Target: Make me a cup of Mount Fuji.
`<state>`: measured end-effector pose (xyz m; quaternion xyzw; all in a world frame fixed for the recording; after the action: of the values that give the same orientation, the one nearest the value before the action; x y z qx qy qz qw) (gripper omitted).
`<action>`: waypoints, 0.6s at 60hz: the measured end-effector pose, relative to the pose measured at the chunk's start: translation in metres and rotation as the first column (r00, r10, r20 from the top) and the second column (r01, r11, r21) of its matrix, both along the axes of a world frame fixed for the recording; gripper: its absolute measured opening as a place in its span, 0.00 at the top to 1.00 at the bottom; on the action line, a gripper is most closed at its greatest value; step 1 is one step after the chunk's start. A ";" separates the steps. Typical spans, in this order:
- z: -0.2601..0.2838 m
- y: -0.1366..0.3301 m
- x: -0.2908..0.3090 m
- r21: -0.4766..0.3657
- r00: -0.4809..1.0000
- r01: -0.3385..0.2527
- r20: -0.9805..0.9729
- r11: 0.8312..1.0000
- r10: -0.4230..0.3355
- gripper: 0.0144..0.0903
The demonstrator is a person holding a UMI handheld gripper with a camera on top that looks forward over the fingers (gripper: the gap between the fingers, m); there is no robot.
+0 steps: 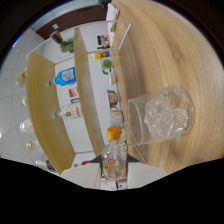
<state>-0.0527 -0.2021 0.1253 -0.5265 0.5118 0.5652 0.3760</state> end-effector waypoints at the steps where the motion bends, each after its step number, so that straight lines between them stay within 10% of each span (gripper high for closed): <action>1: 0.000 0.000 0.002 0.001 0.999 0.013 -0.029 1.000 -0.013 0.73; 24: 0.013 -0.003 0.003 0.026 0.992 0.002 -0.123 1.000 0.001 0.73; 36: 0.055 -0.009 -0.029 0.049 0.895 -0.141 0.434 0.989 0.105 0.73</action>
<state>-0.0816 -0.2112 0.1799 -0.6542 0.3590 0.4776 0.4638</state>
